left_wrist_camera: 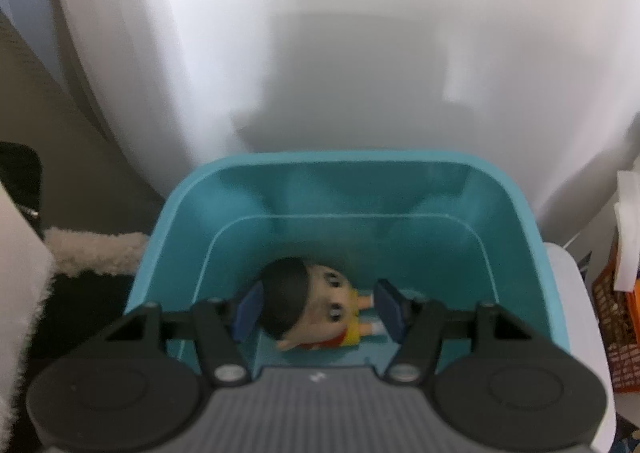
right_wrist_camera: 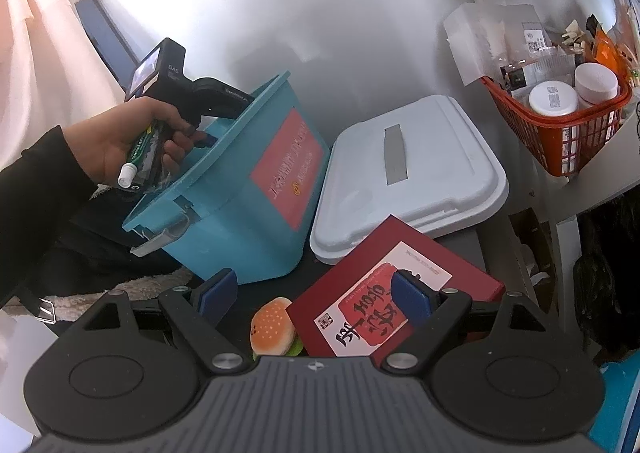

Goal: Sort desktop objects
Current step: 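Open the left tool to release the figurine into the teal bin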

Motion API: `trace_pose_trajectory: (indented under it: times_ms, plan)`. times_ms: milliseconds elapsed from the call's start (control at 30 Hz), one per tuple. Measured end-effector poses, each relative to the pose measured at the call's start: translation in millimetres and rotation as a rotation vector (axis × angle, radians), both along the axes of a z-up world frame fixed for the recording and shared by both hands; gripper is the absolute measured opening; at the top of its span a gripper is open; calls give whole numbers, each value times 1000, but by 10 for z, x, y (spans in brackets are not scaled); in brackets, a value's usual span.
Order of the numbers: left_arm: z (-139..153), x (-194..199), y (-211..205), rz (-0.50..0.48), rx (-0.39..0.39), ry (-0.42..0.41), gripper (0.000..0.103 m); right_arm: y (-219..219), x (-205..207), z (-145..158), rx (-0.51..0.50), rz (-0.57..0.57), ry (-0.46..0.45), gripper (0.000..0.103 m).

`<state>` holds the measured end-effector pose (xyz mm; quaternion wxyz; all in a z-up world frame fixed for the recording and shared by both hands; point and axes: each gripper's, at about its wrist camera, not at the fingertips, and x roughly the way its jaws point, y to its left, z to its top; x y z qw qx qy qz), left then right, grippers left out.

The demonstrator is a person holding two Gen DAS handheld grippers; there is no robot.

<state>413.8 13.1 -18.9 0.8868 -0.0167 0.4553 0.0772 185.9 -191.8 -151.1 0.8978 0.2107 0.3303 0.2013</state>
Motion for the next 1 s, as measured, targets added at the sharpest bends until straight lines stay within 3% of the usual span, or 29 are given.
trace_pose_trajectory:
  times_ms: [433, 533, 800, 1000]
  plan:
    - [693, -554, -276, -20, 20, -34, 64, 51, -78, 112, -16, 7, -32, 88]
    - [562, -206, -112, -36, 21, -45, 64, 67, -92, 129, -22, 8, -34, 88]
    - [482, -473, -33, -71, -20, -65, 64, 92, -184, 254, -51, 13, -68, 88]
    - [607, -737, -63, -87, -39, -85, 64, 99, -241, 331, -65, 6, -82, 88]
